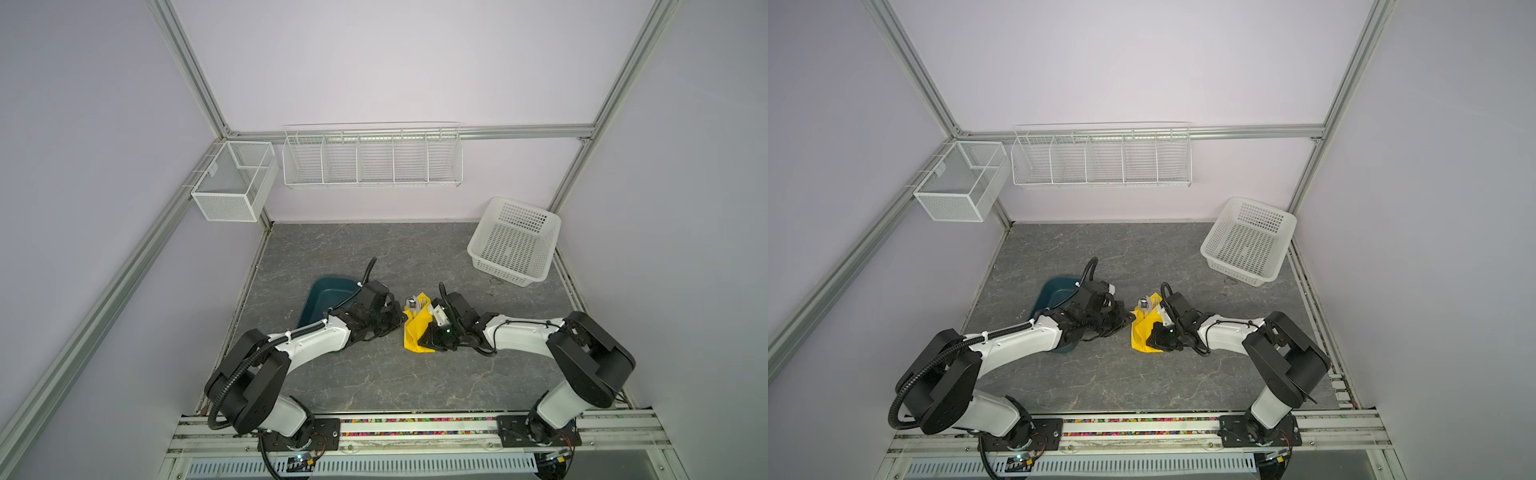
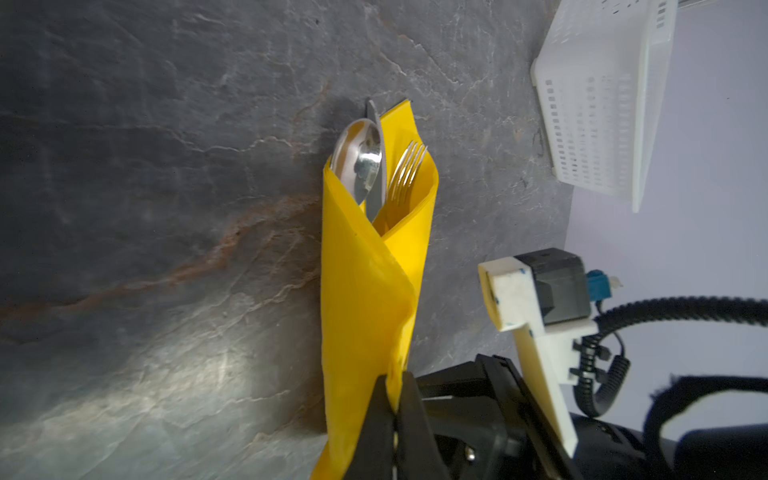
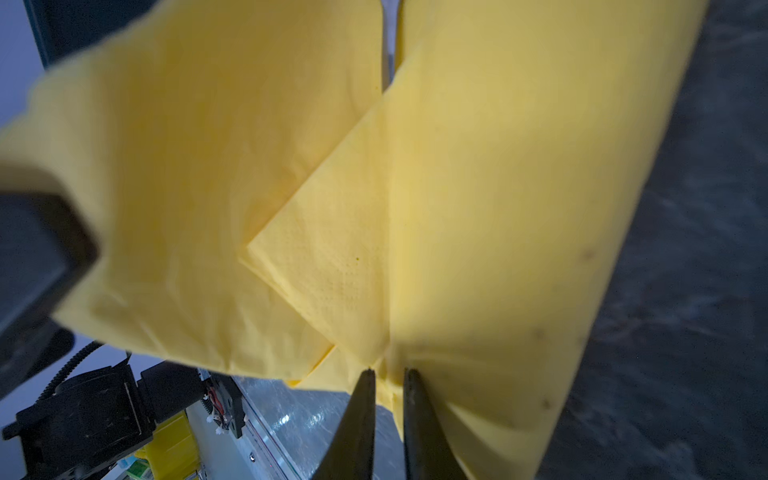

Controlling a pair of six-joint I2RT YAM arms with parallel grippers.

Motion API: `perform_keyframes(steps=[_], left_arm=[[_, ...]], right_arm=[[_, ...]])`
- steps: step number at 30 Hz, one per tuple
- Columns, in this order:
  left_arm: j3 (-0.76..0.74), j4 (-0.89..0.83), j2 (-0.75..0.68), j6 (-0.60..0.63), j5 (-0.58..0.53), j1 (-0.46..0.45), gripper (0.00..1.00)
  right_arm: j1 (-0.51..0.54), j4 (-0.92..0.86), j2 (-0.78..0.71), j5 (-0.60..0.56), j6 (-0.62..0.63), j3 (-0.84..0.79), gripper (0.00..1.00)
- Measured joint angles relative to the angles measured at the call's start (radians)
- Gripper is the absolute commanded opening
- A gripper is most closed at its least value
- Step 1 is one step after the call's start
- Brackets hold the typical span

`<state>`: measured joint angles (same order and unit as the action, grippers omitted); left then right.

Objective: Place the utensils on the paper napkin and roll it up

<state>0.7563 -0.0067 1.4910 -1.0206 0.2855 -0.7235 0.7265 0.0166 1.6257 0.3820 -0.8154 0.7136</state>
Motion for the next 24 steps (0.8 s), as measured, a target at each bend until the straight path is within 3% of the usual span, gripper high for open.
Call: perform_keyframes(steps=[24], left_arm=[[0.071,0.204,0.219,-0.181,0.059,-0.058,0.0]], right_arm=[[0.0,0.011,-0.005,0.0,-0.002,-0.008,0.17]])
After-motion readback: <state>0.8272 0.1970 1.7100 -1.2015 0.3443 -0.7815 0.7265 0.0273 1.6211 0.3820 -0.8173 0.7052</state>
